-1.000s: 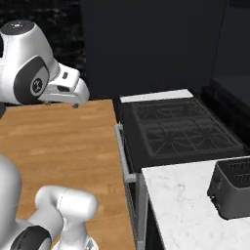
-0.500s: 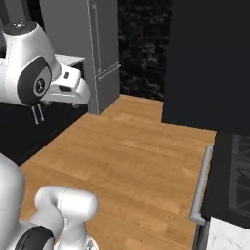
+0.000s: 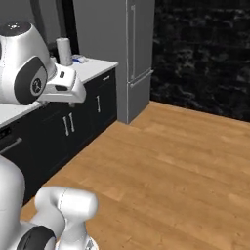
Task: Gather all objects into one cabinet and sort the glasses and bowls to opposite sides.
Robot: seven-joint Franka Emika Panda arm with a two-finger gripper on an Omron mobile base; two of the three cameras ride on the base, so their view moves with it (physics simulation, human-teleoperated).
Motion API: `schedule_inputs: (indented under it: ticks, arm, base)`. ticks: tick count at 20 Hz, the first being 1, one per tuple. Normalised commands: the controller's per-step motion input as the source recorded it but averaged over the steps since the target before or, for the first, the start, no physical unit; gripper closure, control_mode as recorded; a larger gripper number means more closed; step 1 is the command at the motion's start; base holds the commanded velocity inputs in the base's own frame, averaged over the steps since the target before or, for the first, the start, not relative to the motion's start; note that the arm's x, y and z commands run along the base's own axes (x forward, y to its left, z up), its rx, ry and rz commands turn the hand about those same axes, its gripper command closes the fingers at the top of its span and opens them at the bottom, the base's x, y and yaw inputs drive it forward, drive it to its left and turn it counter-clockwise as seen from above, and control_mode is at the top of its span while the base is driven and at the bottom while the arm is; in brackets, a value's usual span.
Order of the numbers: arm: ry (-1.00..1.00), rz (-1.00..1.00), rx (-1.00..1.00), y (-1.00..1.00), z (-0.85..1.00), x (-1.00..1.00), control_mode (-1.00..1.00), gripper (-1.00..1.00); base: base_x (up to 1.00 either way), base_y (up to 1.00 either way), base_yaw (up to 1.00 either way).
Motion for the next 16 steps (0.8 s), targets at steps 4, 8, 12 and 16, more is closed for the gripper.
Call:
schedule_inputs:
  ticks: [4,8,12,16]
  arm:
    - [0.0,0.0,0.0,0.0,0.0,0.0,1.0,-1.0]
    - [0.0,0.0,0.0,0.0,0.0,0.0,1.0,-1.0]
    - [0.0,0.0,0.0,0.0,0.0,0.0,1.0,-1.0]
    - [0.0,0.0,0.0,0.0,0.0,0.0,1.0,-1.0]
  base:
    - [0.65,1.0,0.24]
    - [-0.41,0.55,0.94]
    - [-0.44,0.37,1.0]
    - [-0.47,0.32,1.0]
